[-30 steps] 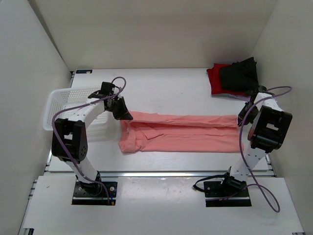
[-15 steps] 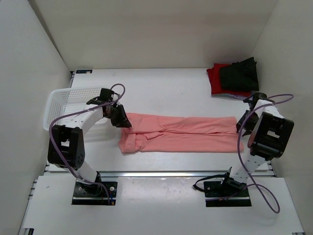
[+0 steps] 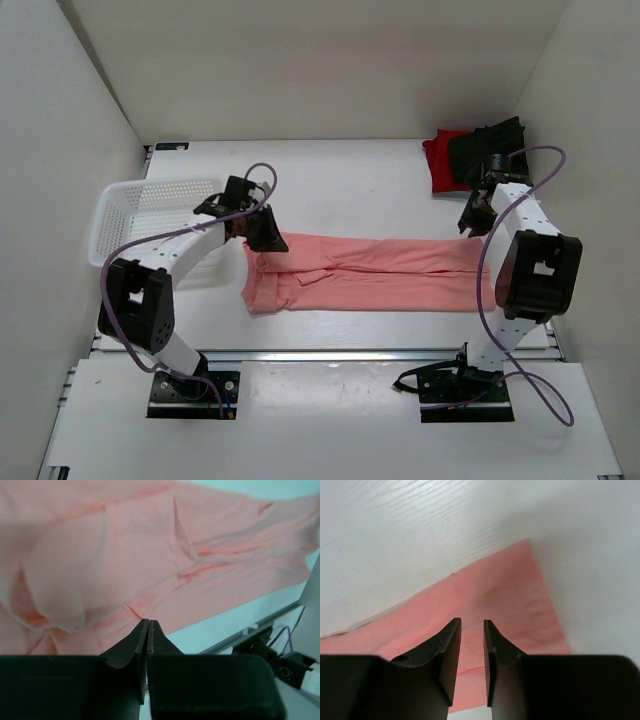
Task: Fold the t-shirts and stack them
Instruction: Fold the other side of the tshirt into a rectangle, then rotate the tshirt 90 degrees
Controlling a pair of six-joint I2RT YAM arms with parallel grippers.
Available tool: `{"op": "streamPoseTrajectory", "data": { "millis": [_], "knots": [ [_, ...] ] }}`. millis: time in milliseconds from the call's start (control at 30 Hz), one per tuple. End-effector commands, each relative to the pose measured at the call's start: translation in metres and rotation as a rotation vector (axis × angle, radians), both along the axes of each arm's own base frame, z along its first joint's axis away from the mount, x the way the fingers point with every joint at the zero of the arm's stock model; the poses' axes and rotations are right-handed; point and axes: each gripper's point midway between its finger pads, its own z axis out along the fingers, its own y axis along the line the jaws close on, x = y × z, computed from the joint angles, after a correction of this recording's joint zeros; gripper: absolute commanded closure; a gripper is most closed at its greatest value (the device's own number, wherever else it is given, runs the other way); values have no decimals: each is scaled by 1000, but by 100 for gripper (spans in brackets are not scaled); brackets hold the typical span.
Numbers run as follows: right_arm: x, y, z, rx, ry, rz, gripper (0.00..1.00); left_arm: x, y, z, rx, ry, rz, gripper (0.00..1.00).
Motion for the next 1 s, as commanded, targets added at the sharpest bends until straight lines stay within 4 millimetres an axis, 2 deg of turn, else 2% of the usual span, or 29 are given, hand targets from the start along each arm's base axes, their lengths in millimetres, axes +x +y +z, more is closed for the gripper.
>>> {"op": "streamPoseTrajectory", "data": {
  "millis": [0,33,67,100,167,233,267,333,367,400,433,467,500,533,567,600,633,667,700,733,767,800,833,867,900,933,967],
  "knots": [
    [3,13,-21,72,5,18,80,-24,-13,-29,7,66,26,87],
    [1,17,-24,74,10,22,92,-27,-19,-35,3,90,39,89],
    [-3,20,-29,81,19,11,98,-35,-12,-51,36,136,77,90],
    [-7,21,-35,80,31,0,100,-37,-10,-58,68,134,89,92],
    [-17,28,-46,97,56,-13,100,-39,-7,-72,144,129,108,94],
    [-36,36,-62,120,107,-51,100,-30,-1,-83,199,107,143,93],
    [-39,36,-65,128,110,-74,100,-30,0,-94,208,135,153,94],
    [-59,51,-83,214,160,-114,100,-21,-7,-105,200,169,160,93],
    [-63,52,-85,223,167,-127,100,-19,-11,-116,208,199,149,93],
    [-75,59,-92,243,202,-143,100,-11,-15,-123,226,208,137,93],
    [-81,63,-94,259,210,-159,100,4,-24,-117,220,182,137,93],
    [-89,67,-96,257,228,-174,100,18,-29,-121,221,173,134,94],
    [-89,71,-91,253,203,-173,100,25,-30,-129,221,191,144,94],
    [-99,77,-97,265,225,-192,100,46,-31,-122,199,165,164,95],
    [-107,85,-98,281,236,-188,100,61,-37,-124,179,168,173,95],
    [-107,92,-92,295,216,-188,100,70,-31,-135,188,195,192,95],
    [-116,102,-94,314,246,-194,100,86,-34,-136,181,202,194,95],
    [-124,110,-94,331,265,-189,100,112,-43,-119,150,151,188,97],
    [-128,119,-92,337,272,-176,100,112,-38,-138,181,203,177,98],
    [-135,133,-93,346,300,-149,100,128,-39,-139,188,211,171,98],
    [-139,140,-89,358,305,-148,100,151,-47,-116,167,169,162,99],
    [-141,151,-86,366,304,-131,100,167,-49,-114,176,164,153,99],
    [-145,160,-85,369,313,-117,100,174,-47,-132,188,186,144,98],
    [-150,171,-83,381,315,-102,100,188,-52,-131,184,178,137,98],
    [-153,177,-84,390,311,-110,100,209,-59,-102,152,111,141,98],
    [-158,189,-85,391,323,-81,100,213,-59,-123,160,135,144,100],
    [-163,197,-87,387,313,-67,99,225,-62,-118,131,113,155,100]
  ]
}}
